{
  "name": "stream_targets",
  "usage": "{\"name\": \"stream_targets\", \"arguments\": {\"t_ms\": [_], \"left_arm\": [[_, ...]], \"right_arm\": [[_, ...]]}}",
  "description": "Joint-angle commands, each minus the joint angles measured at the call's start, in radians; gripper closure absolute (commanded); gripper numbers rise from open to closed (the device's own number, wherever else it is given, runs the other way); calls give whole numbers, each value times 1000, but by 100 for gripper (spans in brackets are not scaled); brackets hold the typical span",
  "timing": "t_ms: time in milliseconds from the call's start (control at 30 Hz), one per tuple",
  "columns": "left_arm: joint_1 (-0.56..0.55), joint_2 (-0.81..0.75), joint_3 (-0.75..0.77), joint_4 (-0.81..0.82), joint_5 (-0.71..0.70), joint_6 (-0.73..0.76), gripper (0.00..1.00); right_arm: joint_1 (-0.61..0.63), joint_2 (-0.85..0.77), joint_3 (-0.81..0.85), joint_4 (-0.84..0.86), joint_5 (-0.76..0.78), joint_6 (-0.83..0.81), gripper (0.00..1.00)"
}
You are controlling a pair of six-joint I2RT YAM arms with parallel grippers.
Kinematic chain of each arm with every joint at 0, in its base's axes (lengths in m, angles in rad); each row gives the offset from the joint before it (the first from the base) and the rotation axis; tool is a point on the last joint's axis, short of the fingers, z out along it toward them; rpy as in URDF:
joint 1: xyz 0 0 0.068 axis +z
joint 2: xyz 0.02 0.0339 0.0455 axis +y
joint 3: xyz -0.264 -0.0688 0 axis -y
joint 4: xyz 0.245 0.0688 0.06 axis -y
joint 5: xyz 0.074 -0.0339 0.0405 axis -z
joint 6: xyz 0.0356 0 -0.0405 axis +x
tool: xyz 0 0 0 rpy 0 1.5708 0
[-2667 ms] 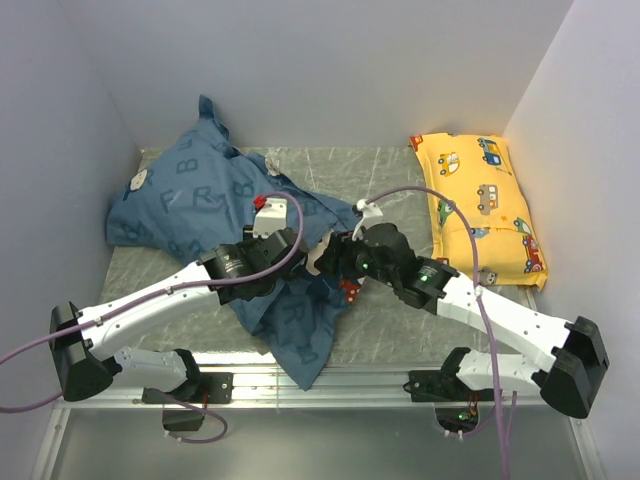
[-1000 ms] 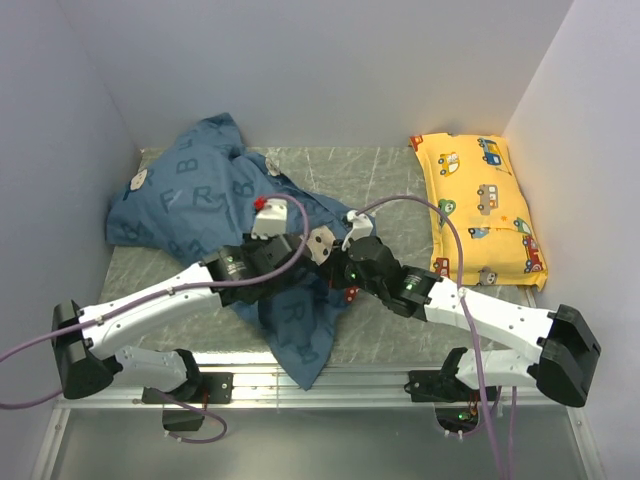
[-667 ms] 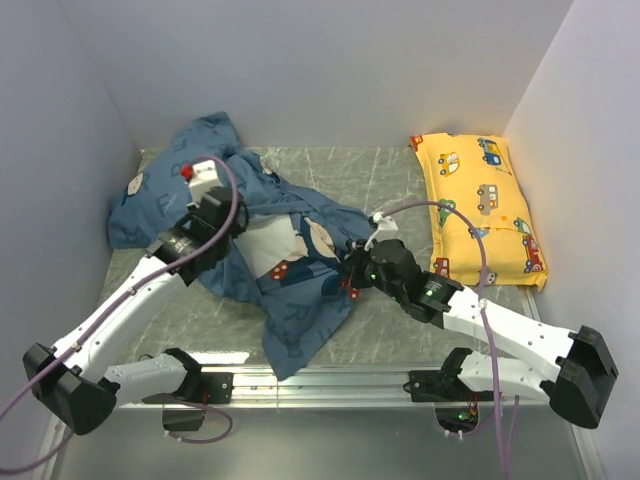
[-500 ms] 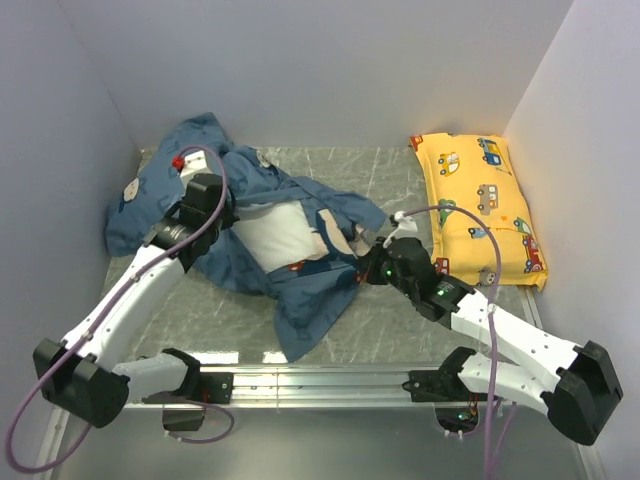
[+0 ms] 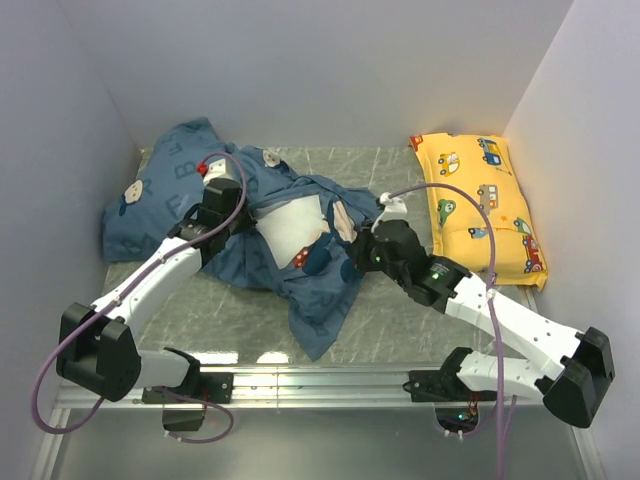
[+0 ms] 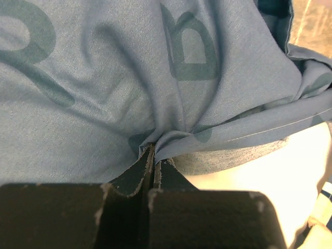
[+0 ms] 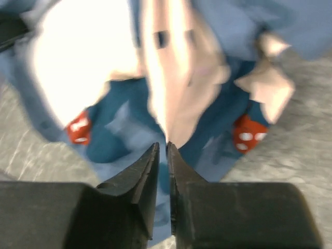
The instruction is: Remove the pillowcase from the pillow
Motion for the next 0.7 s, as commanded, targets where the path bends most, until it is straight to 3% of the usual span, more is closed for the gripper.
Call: {"name": "stream_targets", "arguments": {"t_ms": [0,200,300,467,500,567,600,667], "left_arm": [[-21,11,-48,33,69,-39,100],[-25,8,-82,75,61,-74,99],[-25,16,-84,80,57,-79,99],[-23,25,-79,86,45,-85,100],[-22,28,-76,83,40,-84,100],[-5,30,-64,73,41,-81,99],[8,31,-61,72,51,-81,99],[52,33,-52,73,86,-79,100]], "right_arm": [[97,33,108,-84,160,-4,68],[211,195,244,-134,216,25,40],[226,284,288,-143,216,22,32],[226,427,316,-226,269,18,27],[225,425,295,-220,265,22,30],[223,372,198,-200,257,39,45],[222,343,158,-168,251,54,68],[199,260,52,-128,214,67,92]]}}
